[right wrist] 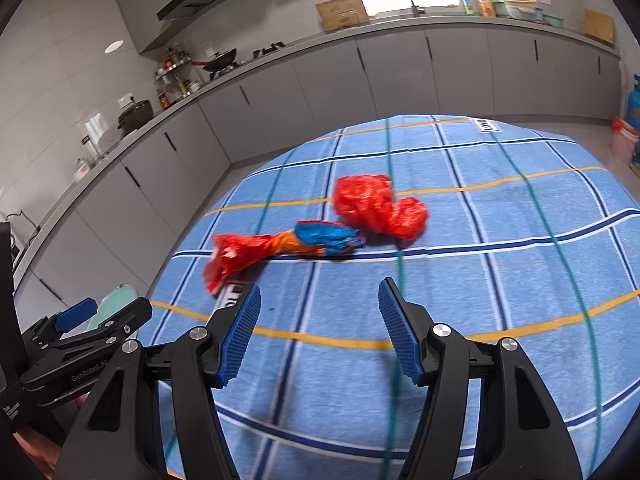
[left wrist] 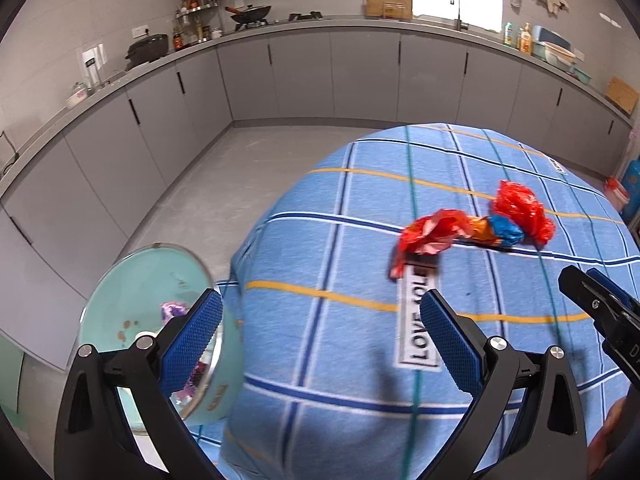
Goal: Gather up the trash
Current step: 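Move both open tools back over the red bags on the table, then grasp the red-blue wrapper with the left tool while the right tool grasps the red bag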
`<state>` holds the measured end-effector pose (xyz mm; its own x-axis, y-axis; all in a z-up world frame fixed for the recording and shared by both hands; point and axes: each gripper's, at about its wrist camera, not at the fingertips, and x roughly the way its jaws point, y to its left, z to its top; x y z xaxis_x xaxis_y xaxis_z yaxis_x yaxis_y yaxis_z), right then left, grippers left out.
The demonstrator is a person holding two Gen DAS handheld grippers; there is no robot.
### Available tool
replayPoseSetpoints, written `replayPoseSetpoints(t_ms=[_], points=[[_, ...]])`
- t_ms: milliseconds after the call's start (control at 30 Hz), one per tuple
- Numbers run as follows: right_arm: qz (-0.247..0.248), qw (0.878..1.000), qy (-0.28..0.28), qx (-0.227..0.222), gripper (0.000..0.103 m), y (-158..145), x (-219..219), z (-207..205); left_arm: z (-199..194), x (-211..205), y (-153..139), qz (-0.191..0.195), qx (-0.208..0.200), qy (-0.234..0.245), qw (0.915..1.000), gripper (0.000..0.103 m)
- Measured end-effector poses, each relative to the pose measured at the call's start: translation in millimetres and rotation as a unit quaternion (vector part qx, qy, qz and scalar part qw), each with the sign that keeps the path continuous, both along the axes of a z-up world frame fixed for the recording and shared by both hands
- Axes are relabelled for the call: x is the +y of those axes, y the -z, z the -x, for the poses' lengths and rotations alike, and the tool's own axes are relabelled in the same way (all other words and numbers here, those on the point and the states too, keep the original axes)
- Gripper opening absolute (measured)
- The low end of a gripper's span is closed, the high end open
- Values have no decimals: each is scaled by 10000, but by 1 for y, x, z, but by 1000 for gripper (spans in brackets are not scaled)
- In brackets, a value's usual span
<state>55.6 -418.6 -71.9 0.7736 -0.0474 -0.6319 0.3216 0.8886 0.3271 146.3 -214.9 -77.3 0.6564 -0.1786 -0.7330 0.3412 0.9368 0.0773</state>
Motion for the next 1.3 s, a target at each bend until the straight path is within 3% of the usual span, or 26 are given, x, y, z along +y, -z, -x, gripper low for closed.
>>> replayPoseSetpoints(t_ms=[500, 633, 833, 1167, 1300], points=[[80, 9996, 265, 94, 57, 8, -37, 6, -1, -45, 15, 26, 155, 363, 9992, 96], [48, 9995, 258, 151, 54, 13, -42, 4, -5, -47, 18, 97, 217, 423, 9988, 87], [-14, 9995, 265, 199, 54, 20, -48, -1, -19, -53, 25, 269, 440, 405, 9978, 85], [-131, 9991, 310, 239, 54, 25, -63, -1, -37, -82, 20, 98, 219, 601, 9979, 85], [-128, 9990, 329, 261, 54, 25, -69, -4, -48, -96, 27, -147, 138, 728, 9971, 85]])
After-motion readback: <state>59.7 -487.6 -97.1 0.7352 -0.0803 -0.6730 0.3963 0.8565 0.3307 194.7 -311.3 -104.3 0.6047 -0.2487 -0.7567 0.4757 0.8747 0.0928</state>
